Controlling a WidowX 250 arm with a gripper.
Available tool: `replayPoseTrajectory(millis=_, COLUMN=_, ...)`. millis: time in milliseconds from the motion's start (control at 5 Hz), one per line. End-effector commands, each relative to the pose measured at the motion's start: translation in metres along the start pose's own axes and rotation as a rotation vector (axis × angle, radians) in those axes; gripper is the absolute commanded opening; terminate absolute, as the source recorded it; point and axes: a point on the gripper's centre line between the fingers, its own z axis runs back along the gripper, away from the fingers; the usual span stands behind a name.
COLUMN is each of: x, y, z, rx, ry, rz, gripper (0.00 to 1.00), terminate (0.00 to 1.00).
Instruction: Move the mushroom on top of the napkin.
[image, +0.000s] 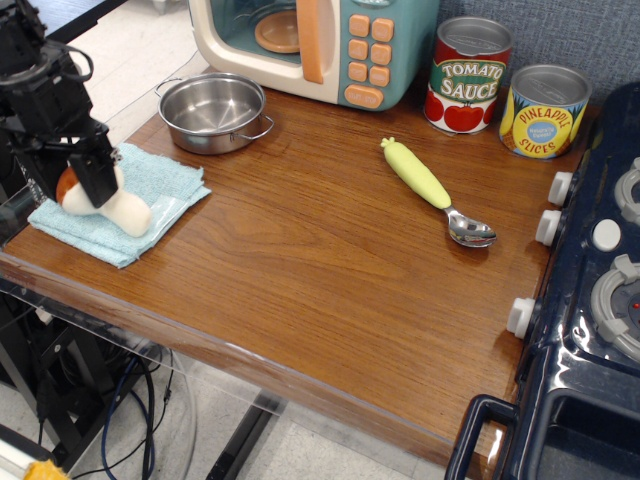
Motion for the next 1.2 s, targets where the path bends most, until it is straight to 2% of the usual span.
replayPoseTrajectory(millis=0, x=-0.005, y=-0.011, z=0.015, rx=0.027, ry=-0.003, rz=-0.045, gripper=1.0, terminate=0.0)
replayPoseTrajectory(millis=200, x=-0.005, y=-0.017, z=0.029, rx=0.08, ry=0.013, rz=-0.02, gripper=1.0, terminate=0.0)
replayPoseTrajectory(millis=400, x=0.0, y=-0.023, z=0.058, rx=0.128, ry=-0.002, rz=-0.005, gripper=1.0, terminate=0.0)
replayPoseTrajectory(millis=600, x=0.002, y=-0.029, z=0.095, rx=0.168, ry=-0.071, rz=0.017, gripper=1.0, terminate=0.0)
replayPoseTrajectory(millis=800, x=0.001, y=-0.037, z=0.111, rx=0.207, ry=-0.078, rz=-0.01, gripper=1.0, terminate=0.0)
replayPoseTrajectory(millis=1000, x=0.001, y=-0.037, z=0.111, rx=0.207, ry=-0.078, rz=-0.01, gripper=1.0, terminate=0.0)
